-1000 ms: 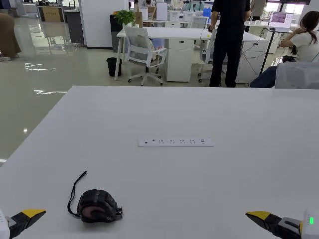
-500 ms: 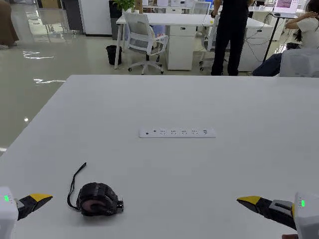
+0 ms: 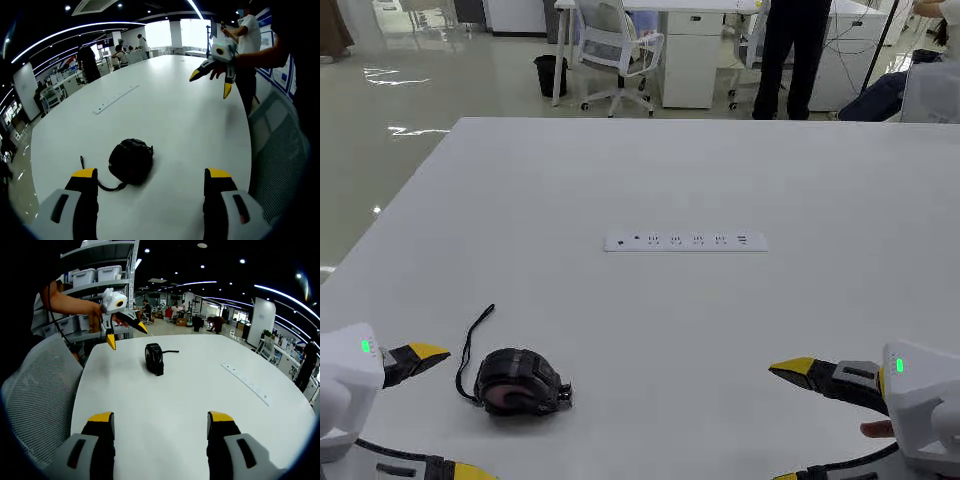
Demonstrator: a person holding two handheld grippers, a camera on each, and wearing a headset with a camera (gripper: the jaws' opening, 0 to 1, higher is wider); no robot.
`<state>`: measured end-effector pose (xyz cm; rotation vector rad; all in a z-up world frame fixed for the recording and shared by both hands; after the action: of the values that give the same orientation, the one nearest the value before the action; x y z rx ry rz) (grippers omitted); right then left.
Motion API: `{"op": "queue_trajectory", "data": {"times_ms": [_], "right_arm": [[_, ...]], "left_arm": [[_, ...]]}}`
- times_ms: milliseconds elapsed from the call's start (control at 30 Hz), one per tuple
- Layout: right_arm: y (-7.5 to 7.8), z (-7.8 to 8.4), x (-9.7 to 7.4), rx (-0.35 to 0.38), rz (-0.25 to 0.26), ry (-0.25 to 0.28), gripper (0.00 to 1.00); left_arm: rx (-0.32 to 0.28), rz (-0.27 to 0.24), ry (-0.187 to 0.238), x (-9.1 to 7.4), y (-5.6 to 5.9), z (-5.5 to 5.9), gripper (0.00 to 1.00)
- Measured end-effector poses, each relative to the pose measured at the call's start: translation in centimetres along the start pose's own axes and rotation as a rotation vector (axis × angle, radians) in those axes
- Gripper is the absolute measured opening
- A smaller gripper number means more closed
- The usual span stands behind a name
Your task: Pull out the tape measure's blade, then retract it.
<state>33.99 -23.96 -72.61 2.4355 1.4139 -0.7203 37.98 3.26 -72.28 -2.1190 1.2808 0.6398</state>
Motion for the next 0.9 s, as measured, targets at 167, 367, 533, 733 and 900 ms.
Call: {"op": "queue_trajectory", "data": {"times_ms": [167,367,533,733,900], "right_arm": [[0.9,-0.2,1.1,-0.018,-0.025,-0.009,0.75],[1.4,-0.5,2.3,-0.028,-0.059,-0.011,0.72],[1.5,-0.6,3.7,-0.044,-0.095,-0.017,0.69],[1.6,-1.0,5.8,-0.068,-0.140,-0.022,0.65],[1.7,-1.7,7.4,-0.085,-0.165,-0.020,0.62]], "left_arm": [[0.036,0.029,-0.016,0.8,-1.0,0.1,0.82],[0.081,0.064,-0.031,1.8,-1.7,0.4,0.76],[0.123,0.103,-0.049,2.7,-2.2,0.7,0.72],[0.175,0.148,-0.093,3.8,-3.0,1.4,0.68],[0.203,0.165,-0.115,4.5,-4.0,1.8,0.65]]}}
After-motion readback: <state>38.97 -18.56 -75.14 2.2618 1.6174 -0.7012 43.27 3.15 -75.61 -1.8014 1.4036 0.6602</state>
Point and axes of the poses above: the centre of the closed fingertips' face, and the gripper's own axes: x roughly forward along the fingers, y roughly to its right, z roughly out of its underside, the point moved 2 cm from there along -x, roughly backward along the fingers, and after that the axes turned 8 degrees about x, right-handed, at the moved point
